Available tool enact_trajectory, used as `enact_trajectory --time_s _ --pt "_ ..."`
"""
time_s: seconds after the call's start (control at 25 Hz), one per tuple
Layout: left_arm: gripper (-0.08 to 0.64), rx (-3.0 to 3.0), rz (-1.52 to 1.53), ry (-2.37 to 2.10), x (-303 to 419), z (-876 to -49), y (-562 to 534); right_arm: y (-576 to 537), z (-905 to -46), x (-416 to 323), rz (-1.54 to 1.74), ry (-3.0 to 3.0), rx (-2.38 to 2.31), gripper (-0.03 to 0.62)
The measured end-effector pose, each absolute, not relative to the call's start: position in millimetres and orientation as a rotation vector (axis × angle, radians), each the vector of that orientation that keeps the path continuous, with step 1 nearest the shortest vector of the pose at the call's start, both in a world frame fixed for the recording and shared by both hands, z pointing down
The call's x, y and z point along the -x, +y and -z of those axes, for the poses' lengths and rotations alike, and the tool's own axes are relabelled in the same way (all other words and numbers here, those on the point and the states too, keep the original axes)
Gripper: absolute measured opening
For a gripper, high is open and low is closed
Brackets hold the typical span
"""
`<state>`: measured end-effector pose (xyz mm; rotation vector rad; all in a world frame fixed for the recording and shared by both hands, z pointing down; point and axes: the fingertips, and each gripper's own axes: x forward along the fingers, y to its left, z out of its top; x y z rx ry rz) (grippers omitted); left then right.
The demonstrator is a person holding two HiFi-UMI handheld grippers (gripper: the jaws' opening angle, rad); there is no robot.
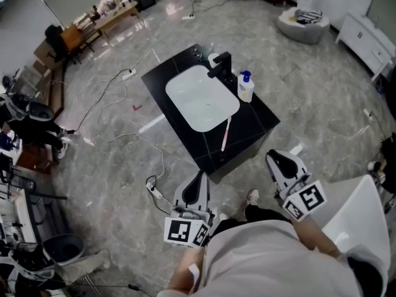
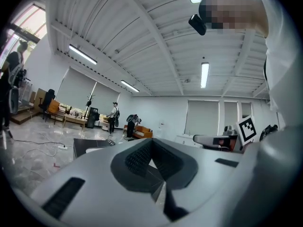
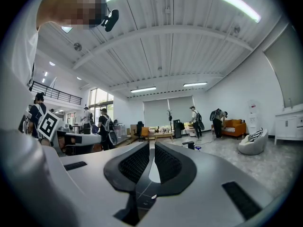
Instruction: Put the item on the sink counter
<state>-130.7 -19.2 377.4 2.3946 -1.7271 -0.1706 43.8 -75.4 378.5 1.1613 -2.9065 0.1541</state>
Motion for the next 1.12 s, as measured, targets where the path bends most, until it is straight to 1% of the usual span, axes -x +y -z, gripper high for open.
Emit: enact_trajectory --time_s 0.32,1.12 --pt "0.003 -2.404 0.159 -1.712 122 -382 -19 -95 -377 -37 -0.156 -2.931 -1.124 0.053" --pt "0.003 -2.372 0.164 -1.752 137 -371 -48 -140 -362 -21 -0.088 -2.958 -1.111 0.052"
